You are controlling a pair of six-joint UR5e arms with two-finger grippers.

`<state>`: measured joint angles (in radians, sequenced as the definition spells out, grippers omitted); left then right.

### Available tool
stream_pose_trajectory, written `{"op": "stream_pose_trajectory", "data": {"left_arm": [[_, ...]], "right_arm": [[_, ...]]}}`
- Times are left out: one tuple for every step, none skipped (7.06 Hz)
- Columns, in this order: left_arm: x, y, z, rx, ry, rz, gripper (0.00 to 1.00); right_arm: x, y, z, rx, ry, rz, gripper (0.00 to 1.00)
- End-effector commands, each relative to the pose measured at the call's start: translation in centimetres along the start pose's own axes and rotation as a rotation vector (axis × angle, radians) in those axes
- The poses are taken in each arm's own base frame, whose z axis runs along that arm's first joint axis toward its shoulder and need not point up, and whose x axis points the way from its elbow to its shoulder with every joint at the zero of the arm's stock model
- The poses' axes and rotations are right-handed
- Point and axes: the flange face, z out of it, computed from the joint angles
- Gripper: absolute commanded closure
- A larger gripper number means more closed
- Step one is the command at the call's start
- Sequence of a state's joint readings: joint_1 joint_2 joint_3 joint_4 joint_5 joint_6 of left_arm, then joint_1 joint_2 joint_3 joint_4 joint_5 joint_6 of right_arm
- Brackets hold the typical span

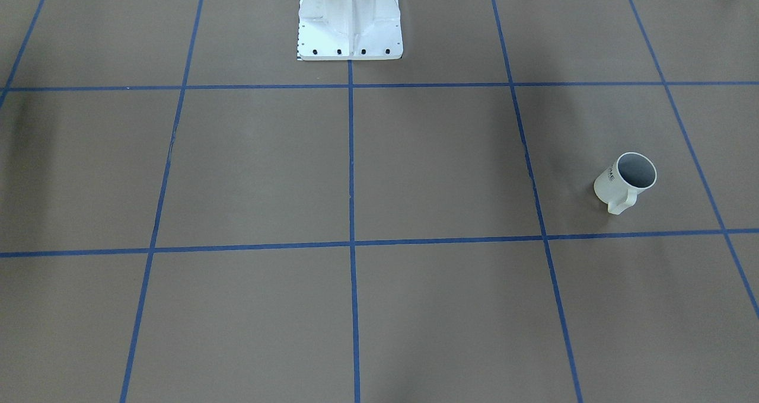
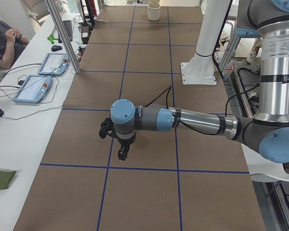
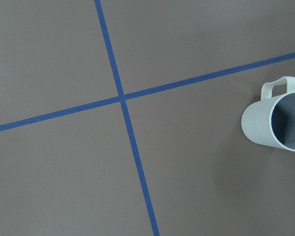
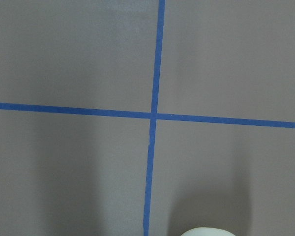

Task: Left arm hands cup to right arm to dump lemon

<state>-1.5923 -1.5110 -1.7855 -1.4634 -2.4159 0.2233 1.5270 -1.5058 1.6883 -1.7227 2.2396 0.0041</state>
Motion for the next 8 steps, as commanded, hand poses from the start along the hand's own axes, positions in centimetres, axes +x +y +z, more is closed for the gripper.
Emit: {"op": "stream_pose_trajectory", "data": {"left_arm": [[0.09, -0.09, -0.09, 0.002, 0.0, 0.0, 0.0], [0.11, -0.03, -0.1, 0.002, 0.0, 0.0, 0.0], [0.06, -0.02, -0.05, 0.001, 0.0, -0.001, 0.0], [-0.01, 0.01, 0.01, -0.001, 0.0, -0.004, 0.0], [-0.05, 0.02, 0.05, -0.001, 0.0, -0.002, 0.0], [-0.06, 0.03, 0.06, -0.002, 0.001, -0.005, 0.0], [0.44, -0.11, -0.38, 0.007, 0.0, 0.002, 0.0], [0.24, -0.13, -0.13, 0.002, 0.0, 0.002, 0.0]], "right_arm": [[-0.21, -0.06, 0.07, -0.001, -0.012, -0.003, 0.0], [-0.4, -0.05, 0.06, -0.001, -0.031, -0.003, 0.0], [-0.45, -0.12, 0.0, 0.0, -0.031, -0.004, 0.0], [-0.46, -0.13, 0.11, -0.002, -0.031, -0.004, 0.0], [-0.42, -0.07, 0.16, -0.002, -0.031, -0.004, 0.0], [-0.48, -0.14, 0.22, -0.005, -0.031, -0.006, 0.0], [-0.56, -0.1, 0.36, -0.006, -0.031, -0.008, 0.0], [-0.61, -0.17, 0.31, -0.005, -0.031, -0.009, 0.0]]}}
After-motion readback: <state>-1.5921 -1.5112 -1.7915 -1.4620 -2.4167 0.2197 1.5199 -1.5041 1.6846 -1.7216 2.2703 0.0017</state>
